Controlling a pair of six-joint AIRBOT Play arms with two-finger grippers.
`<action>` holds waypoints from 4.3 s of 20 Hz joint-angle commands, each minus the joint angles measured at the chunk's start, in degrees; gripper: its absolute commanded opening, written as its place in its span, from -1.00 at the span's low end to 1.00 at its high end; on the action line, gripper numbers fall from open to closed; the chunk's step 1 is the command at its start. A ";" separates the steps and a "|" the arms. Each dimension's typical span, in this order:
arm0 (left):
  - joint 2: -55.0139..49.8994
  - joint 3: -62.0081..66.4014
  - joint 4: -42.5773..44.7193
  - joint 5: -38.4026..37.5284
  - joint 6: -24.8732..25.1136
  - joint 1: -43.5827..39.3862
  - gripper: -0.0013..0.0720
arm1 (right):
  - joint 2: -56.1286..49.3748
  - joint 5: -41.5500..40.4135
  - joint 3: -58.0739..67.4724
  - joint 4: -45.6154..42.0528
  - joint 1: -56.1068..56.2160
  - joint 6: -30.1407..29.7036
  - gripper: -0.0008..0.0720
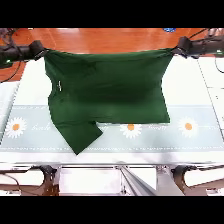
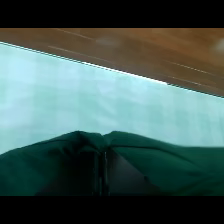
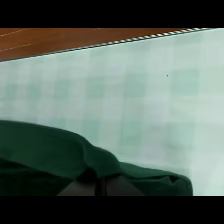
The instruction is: Fold the shirts.
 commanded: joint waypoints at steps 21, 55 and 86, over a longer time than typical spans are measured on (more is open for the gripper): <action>-11.08 1.42 15.04 -33.18 -1.33 1.44 -0.93 | -14.47 21.05 3.87 -11.34 -1.86 5.22 -0.91; 21.84 -54.88 11.26 -20.39 -9.68 9.75 0.42 | 28.50 6.21 -46.60 5.51 -10.36 -6.05 0.14; 21.92 -52.43 9.22 -16.00 -5.84 -1.33 -0.93 | 17.35 3.93 -54.77 4.94 -7.82 -8.07 -0.92</action>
